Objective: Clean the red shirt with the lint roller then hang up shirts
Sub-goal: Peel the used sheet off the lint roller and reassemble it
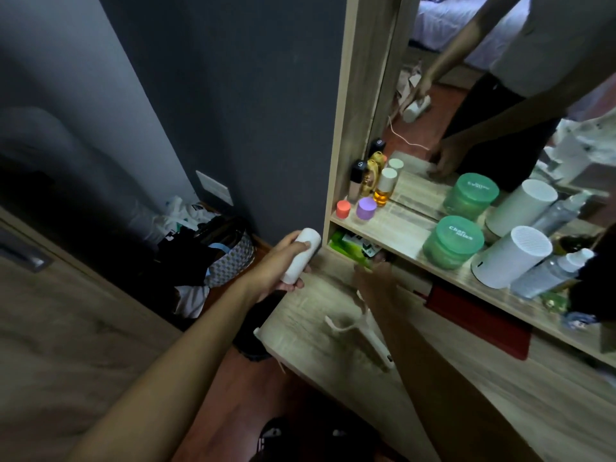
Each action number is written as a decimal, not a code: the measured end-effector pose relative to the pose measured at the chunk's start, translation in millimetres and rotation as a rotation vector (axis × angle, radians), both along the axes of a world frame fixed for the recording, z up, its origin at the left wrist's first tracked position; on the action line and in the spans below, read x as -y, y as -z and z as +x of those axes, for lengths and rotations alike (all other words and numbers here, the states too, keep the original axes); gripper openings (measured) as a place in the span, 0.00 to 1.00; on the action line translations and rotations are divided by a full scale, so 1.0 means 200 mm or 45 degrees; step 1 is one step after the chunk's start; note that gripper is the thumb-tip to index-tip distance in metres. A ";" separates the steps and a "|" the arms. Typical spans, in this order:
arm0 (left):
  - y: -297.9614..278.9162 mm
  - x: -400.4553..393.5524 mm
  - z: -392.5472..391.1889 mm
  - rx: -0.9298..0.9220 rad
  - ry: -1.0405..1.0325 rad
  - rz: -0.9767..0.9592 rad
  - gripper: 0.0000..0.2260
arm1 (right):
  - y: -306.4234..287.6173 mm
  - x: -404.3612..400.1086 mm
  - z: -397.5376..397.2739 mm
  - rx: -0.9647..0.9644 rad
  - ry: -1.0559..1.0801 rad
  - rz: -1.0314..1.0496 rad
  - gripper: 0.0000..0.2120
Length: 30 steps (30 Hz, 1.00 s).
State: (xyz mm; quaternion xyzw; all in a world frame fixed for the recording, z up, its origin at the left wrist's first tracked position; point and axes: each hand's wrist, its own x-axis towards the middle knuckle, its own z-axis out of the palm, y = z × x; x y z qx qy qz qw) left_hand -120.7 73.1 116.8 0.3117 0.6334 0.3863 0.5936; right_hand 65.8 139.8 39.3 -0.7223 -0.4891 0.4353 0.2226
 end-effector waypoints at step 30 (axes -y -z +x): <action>-0.14 -0.10 0.24 0.533 -0.222 0.135 0.27 | -0.62 0.24 -0.05 0.183 -0.278 0.862 0.25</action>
